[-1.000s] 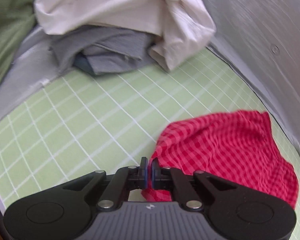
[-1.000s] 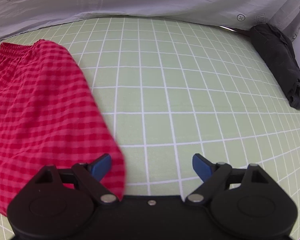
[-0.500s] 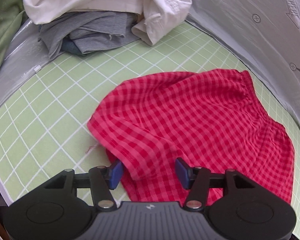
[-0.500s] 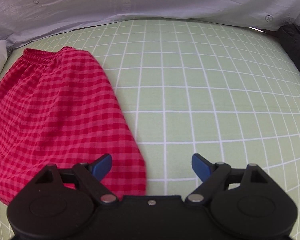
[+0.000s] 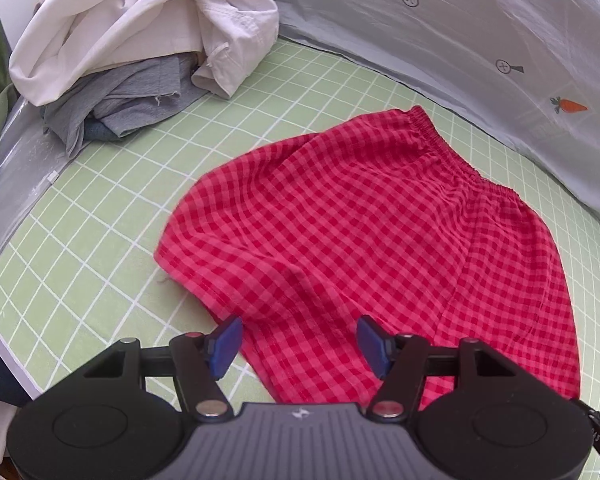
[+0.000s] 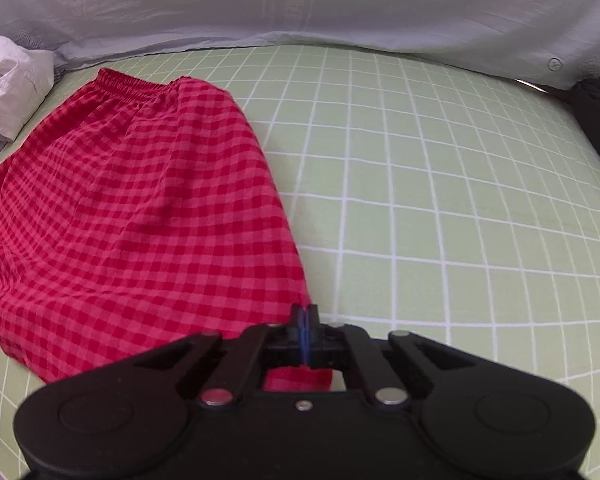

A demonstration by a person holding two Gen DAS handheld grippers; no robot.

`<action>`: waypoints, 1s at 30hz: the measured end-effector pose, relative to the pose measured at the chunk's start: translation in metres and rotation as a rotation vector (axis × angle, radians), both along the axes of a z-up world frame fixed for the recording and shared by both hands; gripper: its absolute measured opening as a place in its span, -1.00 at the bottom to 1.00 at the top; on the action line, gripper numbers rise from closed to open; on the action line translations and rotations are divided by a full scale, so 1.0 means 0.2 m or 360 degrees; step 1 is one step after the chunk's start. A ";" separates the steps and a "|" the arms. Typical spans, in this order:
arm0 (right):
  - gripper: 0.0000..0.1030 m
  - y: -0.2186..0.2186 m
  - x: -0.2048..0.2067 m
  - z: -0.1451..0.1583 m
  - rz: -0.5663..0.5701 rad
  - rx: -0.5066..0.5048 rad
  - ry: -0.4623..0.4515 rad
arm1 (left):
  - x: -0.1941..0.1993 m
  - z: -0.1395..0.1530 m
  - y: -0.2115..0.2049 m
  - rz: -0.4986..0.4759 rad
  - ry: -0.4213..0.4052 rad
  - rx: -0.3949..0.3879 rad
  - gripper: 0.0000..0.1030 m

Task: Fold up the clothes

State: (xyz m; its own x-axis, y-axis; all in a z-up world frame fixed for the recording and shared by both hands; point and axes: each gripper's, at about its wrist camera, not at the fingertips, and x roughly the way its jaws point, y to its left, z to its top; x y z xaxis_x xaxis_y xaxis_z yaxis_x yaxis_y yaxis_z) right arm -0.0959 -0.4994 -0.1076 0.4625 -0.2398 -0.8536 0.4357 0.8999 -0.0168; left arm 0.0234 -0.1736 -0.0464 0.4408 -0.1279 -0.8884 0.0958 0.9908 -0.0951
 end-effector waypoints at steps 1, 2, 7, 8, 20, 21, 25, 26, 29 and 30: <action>-0.99 -0.05 -0.04 0.01 -0.0045 -0.0032 0.0007 | -0.01 0.00 -0.01 -0.0013 0.0002 0.0006 0.24; -0.99 -0.10 -0.09 0.00 -0.0093 -0.0074 0.0032 | -0.02 0.00 -0.02 -0.0027 0.0005 0.0011 0.24; -0.66 -0.32 -0.19 0.00 -0.0285 -0.0149 0.0123 | -0.02 -0.02 -0.07 -0.0094 0.0041 0.0042 0.29; -0.27 -0.33 -0.19 0.02 -0.0311 -0.0135 0.0092 | -0.01 -0.02 -0.07 -0.0109 0.0048 0.0052 0.33; 0.60 -0.32 0.21 0.03 -0.0304 0.0007 -0.0115 | 0.31 -0.15 -0.08 -0.0153 0.0148 0.0121 0.39; 0.61 -0.34 0.26 0.02 -0.0301 0.0016 -0.0118 | 0.34 -0.16 -0.08 -0.0152 0.0157 0.0127 0.39; 0.62 -0.38 0.45 0.00 -0.0278 0.0043 -0.0129 | 0.47 -0.25 -0.12 -0.0107 0.0232 0.0124 0.40; 0.62 -0.36 0.46 0.00 -0.0257 0.0037 -0.0129 | 0.50 -0.28 -0.13 -0.0096 0.0255 0.0127 0.39; 0.60 -0.31 0.50 0.01 -0.0194 0.0020 -0.0131 | 0.55 -0.34 -0.15 -0.0072 0.0309 0.0134 0.40; 0.57 -0.29 0.51 0.01 -0.0173 0.0015 -0.0132 | 0.56 -0.36 -0.16 -0.0062 0.0328 0.0133 0.39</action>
State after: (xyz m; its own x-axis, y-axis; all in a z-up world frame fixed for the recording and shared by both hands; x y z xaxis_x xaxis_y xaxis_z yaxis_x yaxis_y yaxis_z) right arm 0.0066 -0.5575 -0.1051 0.5030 -0.2848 -0.8160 0.5305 0.8471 0.0314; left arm 0.1359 -0.2050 -0.1177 0.2451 -0.0632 -0.9674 0.1214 0.9920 -0.0340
